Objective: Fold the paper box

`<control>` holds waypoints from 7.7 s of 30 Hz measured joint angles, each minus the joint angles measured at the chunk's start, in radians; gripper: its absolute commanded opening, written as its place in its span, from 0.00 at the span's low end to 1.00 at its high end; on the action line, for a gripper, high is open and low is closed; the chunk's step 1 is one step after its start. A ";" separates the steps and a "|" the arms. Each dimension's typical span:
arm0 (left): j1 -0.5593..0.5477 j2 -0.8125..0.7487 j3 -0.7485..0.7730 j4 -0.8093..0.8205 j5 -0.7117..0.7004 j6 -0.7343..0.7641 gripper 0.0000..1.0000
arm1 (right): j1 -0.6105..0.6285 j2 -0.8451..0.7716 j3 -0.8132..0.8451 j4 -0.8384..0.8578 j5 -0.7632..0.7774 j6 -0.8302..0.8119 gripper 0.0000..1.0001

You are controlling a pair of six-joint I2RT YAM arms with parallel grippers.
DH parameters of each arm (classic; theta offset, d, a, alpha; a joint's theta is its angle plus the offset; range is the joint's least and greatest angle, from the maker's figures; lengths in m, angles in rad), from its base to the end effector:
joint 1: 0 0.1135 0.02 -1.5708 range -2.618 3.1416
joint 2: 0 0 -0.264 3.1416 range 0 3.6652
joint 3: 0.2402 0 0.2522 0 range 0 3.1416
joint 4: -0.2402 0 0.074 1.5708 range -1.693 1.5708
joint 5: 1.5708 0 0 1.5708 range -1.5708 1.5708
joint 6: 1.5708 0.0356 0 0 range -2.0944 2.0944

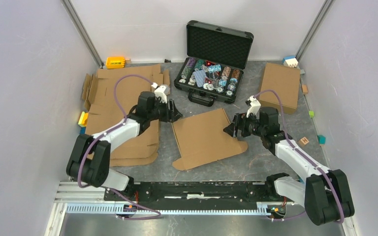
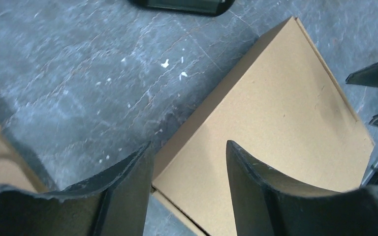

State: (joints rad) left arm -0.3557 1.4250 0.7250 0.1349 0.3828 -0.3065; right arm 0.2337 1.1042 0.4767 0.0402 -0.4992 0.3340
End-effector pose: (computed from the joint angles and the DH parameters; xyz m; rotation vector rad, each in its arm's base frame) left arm 0.2748 -0.1163 0.2055 0.2863 2.1766 -0.7904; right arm 0.2124 0.0681 0.1957 -0.1882 2.1952 0.8617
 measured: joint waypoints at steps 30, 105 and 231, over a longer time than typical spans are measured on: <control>0.002 0.415 0.411 -0.298 0.266 0.145 0.20 | 0.000 -0.122 0.000 -0.097 0.016 -0.034 0.93; -0.122 -0.364 -0.281 -0.247 -0.410 -0.327 0.02 | 0.154 0.158 0.087 0.033 0.531 -0.105 0.00; -0.356 0.002 -0.334 0.522 -0.171 -0.530 0.28 | -0.039 0.359 0.000 0.172 -0.034 -0.053 0.18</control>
State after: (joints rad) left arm -0.7113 1.4269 0.3908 0.6571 0.2115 -0.8364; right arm 0.1951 1.4635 0.4763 0.2123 -0.5331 0.2806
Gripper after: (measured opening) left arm 0.273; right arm 0.164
